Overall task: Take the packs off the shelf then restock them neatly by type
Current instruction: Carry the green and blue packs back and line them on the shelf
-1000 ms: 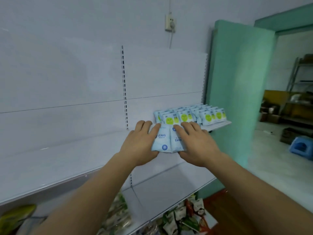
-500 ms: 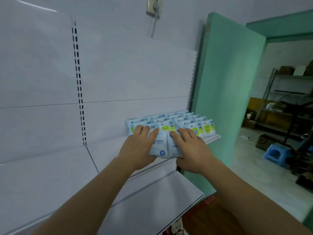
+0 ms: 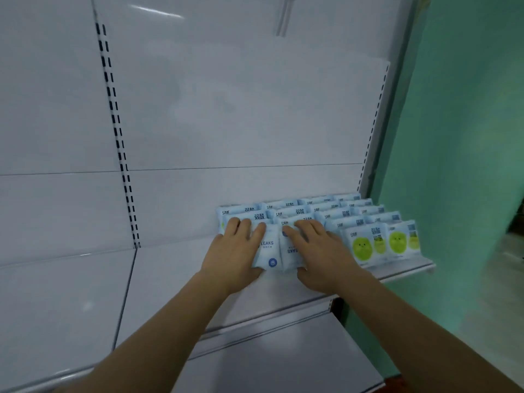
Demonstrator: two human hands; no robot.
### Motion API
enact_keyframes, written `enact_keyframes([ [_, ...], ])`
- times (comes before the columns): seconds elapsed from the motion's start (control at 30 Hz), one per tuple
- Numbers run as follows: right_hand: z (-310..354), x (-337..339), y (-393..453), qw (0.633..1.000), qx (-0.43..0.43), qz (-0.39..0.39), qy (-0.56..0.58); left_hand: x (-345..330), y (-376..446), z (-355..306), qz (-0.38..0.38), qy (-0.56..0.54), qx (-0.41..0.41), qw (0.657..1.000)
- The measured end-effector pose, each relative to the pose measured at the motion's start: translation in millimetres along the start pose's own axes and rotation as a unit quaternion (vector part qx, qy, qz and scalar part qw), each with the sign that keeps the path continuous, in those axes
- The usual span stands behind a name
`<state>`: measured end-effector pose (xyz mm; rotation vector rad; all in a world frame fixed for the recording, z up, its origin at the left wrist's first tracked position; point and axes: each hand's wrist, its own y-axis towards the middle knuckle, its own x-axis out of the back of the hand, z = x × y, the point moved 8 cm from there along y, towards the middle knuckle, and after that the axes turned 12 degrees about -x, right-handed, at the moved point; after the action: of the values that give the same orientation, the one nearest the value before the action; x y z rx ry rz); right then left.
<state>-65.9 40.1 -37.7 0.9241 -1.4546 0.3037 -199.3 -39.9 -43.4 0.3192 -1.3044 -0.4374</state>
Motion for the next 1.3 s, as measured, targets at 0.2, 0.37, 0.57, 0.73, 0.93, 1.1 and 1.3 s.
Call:
enact_keyframes([
  [0.2,-20,-29,22,0.998,0.062,-0.021,0.006,-28,11,-10,0.026,0.022,0.054,0.998],
  [0.37,-31,-34,26,0.992,0.100,-0.059,0.047,-30,6,-13,0.037,-0.006,0.069,0.997],
  [0.57,-33,-33,23,0.991,0.110,-0.055,0.054,-22,3,-14,0.006,-0.036,0.063,0.997],
  [0.73,-15,2,19,0.966,0.217,-0.083,0.111,-2,4,8,0.070,-0.180,0.136,0.972],
  [0.93,15,30,26,0.952,0.240,-0.071,0.177,19,-12,14,0.085,-0.501,0.290,0.811],
  [1.1,3,23,49,0.958,0.129,0.041,0.252,33,-28,26,0.003,-0.546,0.303,0.781],
  [1.3,23,18,55,0.965,0.147,0.015,0.217,11,-45,31,0.037,-0.479,0.320,0.816],
])
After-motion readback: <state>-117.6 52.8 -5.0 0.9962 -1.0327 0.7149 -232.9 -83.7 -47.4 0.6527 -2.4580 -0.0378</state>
